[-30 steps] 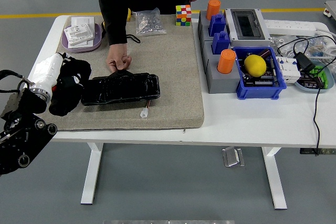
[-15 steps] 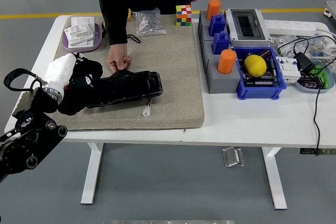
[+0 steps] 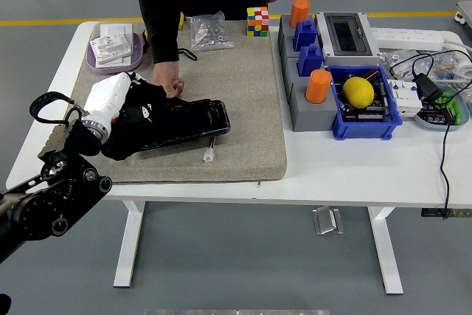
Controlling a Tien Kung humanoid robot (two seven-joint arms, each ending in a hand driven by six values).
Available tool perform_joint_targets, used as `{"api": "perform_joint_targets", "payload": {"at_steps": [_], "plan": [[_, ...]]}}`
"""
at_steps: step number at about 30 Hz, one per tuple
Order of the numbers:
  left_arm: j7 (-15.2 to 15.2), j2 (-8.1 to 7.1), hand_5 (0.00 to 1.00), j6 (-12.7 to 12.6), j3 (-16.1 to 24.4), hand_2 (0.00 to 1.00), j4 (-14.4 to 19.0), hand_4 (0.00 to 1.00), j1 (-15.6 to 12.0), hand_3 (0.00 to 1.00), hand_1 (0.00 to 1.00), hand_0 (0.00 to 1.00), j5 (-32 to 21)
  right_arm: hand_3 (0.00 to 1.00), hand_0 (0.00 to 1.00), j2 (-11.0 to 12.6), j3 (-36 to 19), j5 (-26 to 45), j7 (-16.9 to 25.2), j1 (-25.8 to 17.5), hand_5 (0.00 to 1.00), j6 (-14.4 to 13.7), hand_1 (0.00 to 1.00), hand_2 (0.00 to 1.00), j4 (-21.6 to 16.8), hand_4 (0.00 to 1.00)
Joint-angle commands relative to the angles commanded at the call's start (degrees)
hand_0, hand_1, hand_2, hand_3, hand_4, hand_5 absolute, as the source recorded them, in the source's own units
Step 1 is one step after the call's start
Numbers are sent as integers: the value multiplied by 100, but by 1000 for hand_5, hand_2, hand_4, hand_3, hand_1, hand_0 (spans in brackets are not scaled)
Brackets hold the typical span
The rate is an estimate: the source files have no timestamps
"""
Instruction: Pick the rag up,wipe the panel,place it on the desk
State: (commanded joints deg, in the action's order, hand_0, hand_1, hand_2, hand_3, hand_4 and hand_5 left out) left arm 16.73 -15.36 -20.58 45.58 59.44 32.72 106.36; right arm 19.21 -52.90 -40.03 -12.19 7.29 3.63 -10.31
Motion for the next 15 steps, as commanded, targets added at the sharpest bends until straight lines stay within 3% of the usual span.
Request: {"api": "perform_joint_targets", "payload": {"at_steps": [15], "plan": [[39,177,2,31,-680,493,-44,108,367,289,286,228,-132,588,723,72,111,47,-19,58,564,22,635,679,0,973]]}}
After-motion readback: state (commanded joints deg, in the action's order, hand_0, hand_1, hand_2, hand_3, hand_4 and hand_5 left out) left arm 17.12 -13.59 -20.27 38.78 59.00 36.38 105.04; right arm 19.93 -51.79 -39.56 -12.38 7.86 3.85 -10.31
